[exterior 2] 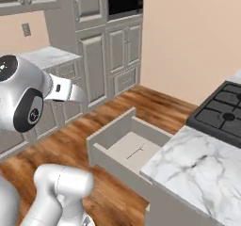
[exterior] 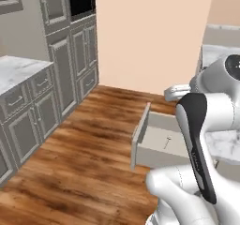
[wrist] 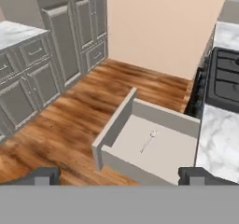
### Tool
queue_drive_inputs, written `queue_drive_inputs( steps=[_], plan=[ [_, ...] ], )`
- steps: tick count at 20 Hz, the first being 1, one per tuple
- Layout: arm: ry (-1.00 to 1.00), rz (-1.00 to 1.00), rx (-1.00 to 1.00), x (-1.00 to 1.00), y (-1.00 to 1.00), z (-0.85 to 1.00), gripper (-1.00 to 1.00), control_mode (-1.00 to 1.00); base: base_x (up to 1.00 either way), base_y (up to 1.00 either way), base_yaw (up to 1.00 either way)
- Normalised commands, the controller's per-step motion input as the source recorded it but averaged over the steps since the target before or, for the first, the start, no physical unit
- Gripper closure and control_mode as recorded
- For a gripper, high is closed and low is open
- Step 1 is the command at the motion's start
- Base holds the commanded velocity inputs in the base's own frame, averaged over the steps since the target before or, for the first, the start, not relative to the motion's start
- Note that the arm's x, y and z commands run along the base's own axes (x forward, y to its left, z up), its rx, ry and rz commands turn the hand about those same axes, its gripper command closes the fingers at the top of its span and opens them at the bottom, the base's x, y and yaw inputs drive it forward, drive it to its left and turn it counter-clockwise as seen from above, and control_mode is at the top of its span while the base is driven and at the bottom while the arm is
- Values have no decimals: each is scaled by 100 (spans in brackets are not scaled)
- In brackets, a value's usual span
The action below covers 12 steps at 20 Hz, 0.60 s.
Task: Organize the utensils by type. Pick up the wooden spoons from the counter and place them in the open cabinet. Then pick up the metallic utensils from the counter and place them in the open drawer.
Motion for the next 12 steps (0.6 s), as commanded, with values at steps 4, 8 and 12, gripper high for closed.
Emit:
queue_drive_inputs(
  steps=[4, 8, 12],
  plan=[
    [0, 0, 0, 0, 0, 0, -100, 100, -17, 51, 63],
    [0, 0, 0, 0, 0, 0, -100, 100, -32, 36, 60],
    [0, 0, 0, 0, 0, 0, -100, 100, -20, 24, 63]
  ],
)
